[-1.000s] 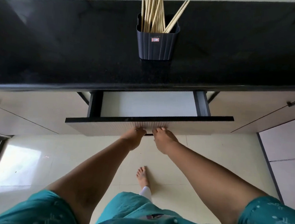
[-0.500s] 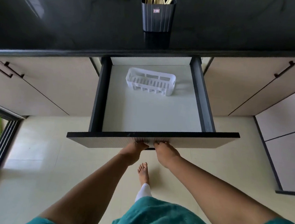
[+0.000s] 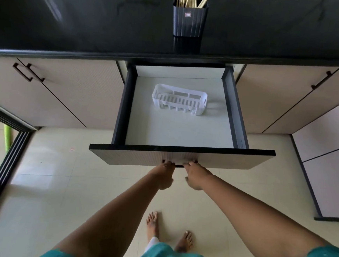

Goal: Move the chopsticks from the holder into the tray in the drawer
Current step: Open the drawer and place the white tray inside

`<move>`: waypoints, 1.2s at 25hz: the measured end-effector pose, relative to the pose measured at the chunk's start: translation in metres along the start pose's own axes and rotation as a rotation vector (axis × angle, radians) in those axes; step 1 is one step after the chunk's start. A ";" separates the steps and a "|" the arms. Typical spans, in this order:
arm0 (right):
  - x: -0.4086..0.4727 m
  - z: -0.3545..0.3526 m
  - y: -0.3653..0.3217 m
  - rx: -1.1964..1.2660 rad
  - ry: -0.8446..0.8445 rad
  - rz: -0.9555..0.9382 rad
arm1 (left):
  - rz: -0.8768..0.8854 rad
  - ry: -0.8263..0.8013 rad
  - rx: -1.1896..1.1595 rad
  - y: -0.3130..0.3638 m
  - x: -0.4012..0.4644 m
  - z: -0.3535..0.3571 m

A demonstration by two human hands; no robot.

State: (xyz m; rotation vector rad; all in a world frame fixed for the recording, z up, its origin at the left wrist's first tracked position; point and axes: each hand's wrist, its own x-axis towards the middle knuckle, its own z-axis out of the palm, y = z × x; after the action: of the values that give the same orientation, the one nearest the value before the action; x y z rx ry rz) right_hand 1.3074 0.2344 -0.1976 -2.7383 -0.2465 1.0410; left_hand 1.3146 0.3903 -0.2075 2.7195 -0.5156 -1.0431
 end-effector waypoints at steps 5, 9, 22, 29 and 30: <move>-0.018 -0.080 -0.006 0.233 -0.170 -0.063 | 0.043 0.029 -0.493 0.022 -0.011 -0.067; -0.004 -0.150 -0.005 0.602 0.091 -0.067 | -0.010 0.403 -0.543 0.014 0.006 -0.151; 0.184 -0.188 0.078 1.044 0.410 0.639 | -0.505 0.462 -0.720 -0.111 0.166 -0.201; 0.218 -0.170 0.088 0.957 0.345 0.566 | -0.549 0.382 -0.880 -0.119 0.212 -0.184; 0.217 -0.167 0.088 0.915 0.360 0.573 | -0.562 0.426 -0.849 -0.120 0.209 -0.179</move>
State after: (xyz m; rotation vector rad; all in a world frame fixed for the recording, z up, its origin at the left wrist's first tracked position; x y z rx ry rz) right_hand 1.5869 0.1770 -0.2350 -2.0687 0.8858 0.5100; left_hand 1.6108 0.4292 -0.2382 2.1869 0.6524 -0.5301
